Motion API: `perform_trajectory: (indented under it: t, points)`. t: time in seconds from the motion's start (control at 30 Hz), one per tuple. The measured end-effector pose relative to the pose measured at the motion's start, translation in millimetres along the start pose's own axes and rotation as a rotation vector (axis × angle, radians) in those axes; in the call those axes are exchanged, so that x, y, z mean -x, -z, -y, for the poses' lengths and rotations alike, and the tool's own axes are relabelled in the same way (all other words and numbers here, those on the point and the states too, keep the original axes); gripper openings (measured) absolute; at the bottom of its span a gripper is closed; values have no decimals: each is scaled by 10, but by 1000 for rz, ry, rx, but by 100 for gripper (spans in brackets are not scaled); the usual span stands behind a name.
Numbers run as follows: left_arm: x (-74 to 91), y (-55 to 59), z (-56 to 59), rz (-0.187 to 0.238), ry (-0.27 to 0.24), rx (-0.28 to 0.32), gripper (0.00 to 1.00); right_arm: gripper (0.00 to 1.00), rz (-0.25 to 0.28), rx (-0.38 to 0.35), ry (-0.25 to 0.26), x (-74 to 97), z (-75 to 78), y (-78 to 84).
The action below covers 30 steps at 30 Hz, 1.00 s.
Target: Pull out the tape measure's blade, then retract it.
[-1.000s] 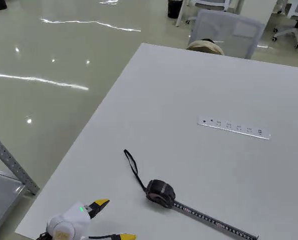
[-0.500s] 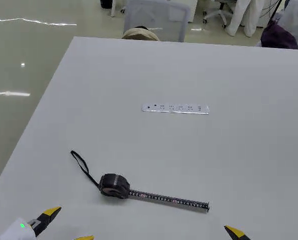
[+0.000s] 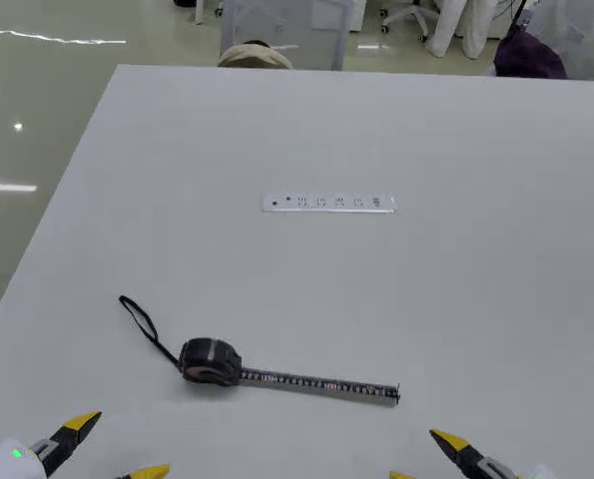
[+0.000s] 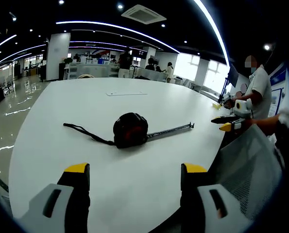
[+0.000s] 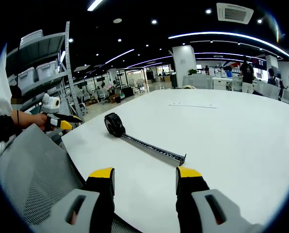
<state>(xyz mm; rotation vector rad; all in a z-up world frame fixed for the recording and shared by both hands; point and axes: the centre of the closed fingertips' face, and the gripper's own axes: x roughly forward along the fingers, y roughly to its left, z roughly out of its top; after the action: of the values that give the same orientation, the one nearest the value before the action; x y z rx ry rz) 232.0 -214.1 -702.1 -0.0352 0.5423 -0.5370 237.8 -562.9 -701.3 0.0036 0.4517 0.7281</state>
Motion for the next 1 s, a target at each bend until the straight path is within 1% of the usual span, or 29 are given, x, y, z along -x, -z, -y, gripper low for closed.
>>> perform_trajectory:
  t: [0.4,0.47,0.53,0.6,0.7,0.93,1.0]
  points:
    - [21,24,-25,-5,-7,9,74,50,0,2,-6,-26,-20,-12]
    - [12,47,-27,-12,-5,10,74,50,-1,1,-20,-40,-38,-10]
    - [7,51,-19,-14,-4,10,74,50,-5,11,-15,-44,-20,-4]
    - [1,45,-13,-12,-3,13,74,50,8,-10,-14,-47,3,-20]
    - [-5,58,-8,-15,0,10,74,50,4,-7,-15,-57,-3,-16]
    - [-5,53,-38,-14,-2,11,74,50,5,-1,-16,-62,12,-38]
    - [-8,26,-22,-13,-1,13,74,50,5,-2,-15,-64,17,-40]
